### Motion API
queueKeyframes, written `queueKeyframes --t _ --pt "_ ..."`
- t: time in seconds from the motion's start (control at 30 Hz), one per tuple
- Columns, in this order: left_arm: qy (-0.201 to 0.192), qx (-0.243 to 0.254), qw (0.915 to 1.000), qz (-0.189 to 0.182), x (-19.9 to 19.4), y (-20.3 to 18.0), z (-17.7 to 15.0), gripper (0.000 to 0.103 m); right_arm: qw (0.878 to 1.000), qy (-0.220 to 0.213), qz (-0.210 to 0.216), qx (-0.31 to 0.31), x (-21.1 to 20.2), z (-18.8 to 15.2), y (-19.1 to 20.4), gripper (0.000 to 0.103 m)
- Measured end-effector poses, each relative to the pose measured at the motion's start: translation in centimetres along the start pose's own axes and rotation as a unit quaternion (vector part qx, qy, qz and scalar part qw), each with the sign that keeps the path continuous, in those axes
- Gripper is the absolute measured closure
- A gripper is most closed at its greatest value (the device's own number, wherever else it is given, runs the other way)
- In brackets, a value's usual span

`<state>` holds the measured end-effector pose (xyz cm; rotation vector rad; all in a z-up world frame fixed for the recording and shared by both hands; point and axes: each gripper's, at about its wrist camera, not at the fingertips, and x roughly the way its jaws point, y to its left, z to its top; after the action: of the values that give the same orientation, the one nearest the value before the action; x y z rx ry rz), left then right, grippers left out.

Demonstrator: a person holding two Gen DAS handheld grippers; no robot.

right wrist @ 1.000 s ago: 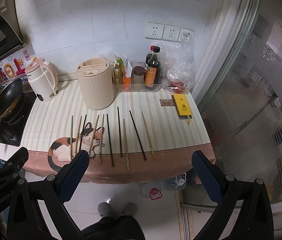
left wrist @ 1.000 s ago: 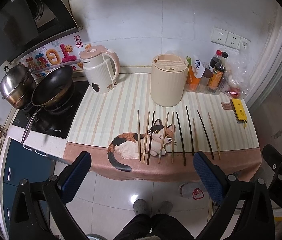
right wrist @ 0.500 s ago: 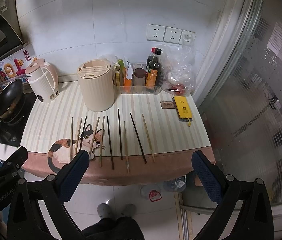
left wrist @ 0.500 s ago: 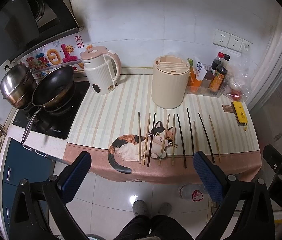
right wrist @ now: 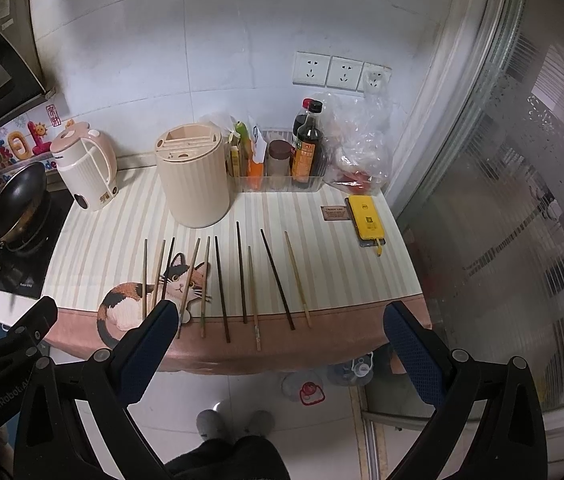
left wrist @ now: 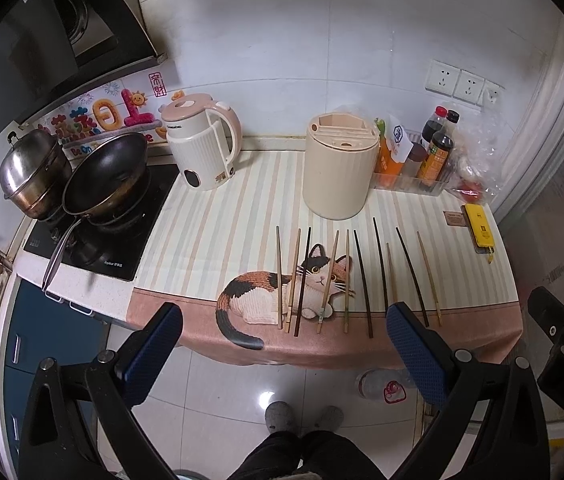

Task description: Organize utensils

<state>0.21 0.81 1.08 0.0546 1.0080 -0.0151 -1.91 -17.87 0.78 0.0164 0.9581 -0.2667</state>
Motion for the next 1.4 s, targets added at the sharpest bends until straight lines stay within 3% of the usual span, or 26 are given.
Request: queueKeyframes --t 0.83,1.0,1.13,1.23,1.33,1.4 --pt "-0.004 -0.003 1.0000 0.000 -0.1 0.3 0.9 0.000 1.000 -0.015 0.005 0.003 -1.4 -1.4 -0.1 0.000" --pt "-0.051 -0.001 0.9985 0.020 0.8 0.4 2.1 0.000 0.999 -0.032 0.010 0.019 -0.7 -1.4 -0.5 0.000" --pt "-0.070 -0.006 0.9969 0.037 3.1 0.4 2.0 0.000 0.999 -0.039 0.020 0.027 2.2 -0.8 -1.2 0.000" --pt "-0.075 -0.013 0.9956 0.054 6.0 0.4 2.6 0.000 0.999 -0.018 0.025 0.038 6.1 -0.2 -2.0 0.000" --pt "-0.068 -0.019 0.9943 0.080 9.5 0.5 3.0 0.000 0.999 0.004 0.032 0.038 10.5 0.1 -2.3 0.013" --pt "-0.045 -0.020 0.9940 0.098 12.6 0.9 3.3 0.000 0.998 0.025 0.043 0.037 13.5 0.1 -2.3 0.028"
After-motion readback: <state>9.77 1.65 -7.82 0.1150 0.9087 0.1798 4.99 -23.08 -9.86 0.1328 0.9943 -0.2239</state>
